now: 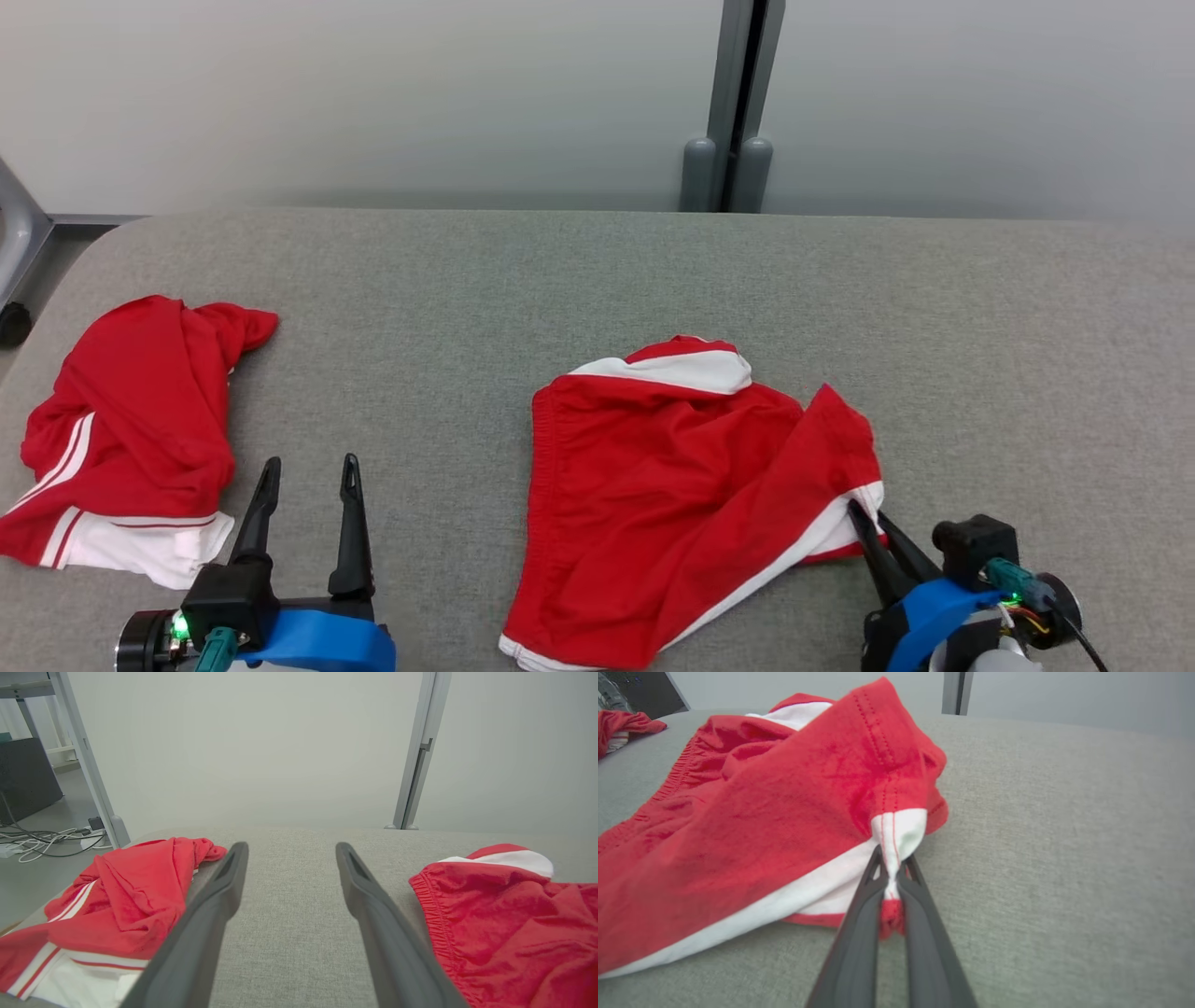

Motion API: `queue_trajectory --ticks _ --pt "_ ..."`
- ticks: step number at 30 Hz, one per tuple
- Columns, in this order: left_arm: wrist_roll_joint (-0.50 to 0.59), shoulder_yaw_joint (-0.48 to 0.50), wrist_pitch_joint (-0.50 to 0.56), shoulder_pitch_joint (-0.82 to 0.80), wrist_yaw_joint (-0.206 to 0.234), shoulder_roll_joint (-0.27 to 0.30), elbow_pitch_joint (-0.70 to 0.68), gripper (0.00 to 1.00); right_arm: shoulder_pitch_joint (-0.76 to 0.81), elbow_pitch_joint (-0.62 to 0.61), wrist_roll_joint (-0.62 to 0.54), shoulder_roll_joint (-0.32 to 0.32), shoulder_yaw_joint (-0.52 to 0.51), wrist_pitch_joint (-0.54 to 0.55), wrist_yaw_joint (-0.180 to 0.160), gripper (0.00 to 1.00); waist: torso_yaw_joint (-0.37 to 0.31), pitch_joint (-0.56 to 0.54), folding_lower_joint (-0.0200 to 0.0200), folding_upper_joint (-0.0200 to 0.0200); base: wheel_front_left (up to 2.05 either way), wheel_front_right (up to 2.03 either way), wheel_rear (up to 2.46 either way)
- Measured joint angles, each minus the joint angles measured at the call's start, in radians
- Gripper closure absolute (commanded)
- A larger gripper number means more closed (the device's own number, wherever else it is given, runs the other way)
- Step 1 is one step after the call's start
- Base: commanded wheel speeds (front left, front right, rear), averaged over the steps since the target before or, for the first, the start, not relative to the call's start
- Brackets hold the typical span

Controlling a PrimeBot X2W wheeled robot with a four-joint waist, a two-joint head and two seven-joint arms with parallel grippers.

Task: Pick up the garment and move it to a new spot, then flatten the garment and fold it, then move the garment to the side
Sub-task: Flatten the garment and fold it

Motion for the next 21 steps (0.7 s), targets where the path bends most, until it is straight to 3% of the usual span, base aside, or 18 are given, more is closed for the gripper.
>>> queue_trajectory --ticks 10,11,12,13,21 --pt "-0.017 -0.007 0.000 0.008 -0.004 -0.002 0.009 0.00 0.205 -0.178 0.025 -0.050 -0.073 0.000 0.000 1.00 -0.054 -0.024 -0.0001 -0.0001 0.00 0.00 0.00" --pt "-0.020 -0.008 0.000 0.011 -0.004 -0.002 0.009 0.00 0.223 -0.191 0.026 -0.050 -0.076 -0.001 0.000 0.87 -0.058 -0.025 0.0000 0.0000 0.00 0.00 0.00" --pt "-0.024 -0.008 0.000 0.013 -0.004 -0.002 0.010 0.00 0.239 -0.202 0.027 -0.049 -0.077 -0.001 0.000 0.35 -0.062 -0.026 0.0000 0.0000 0.00 0.00 0.00" --pt "-0.024 -0.007 0.000 0.014 -0.004 -0.002 0.012 0.00 0.252 -0.214 0.030 -0.046 -0.080 -0.001 0.000 0.00 -0.065 -0.028 0.0000 0.0000 0.00 0.00 0.00" --pt "-0.027 -0.008 0.000 0.017 -0.005 -0.002 0.016 0.00 0.277 -0.364 0.016 -0.044 -0.110 -0.001 0.000 0.00 -0.075 -0.038 0.0000 -0.0001 0.00 0.00 0.00"
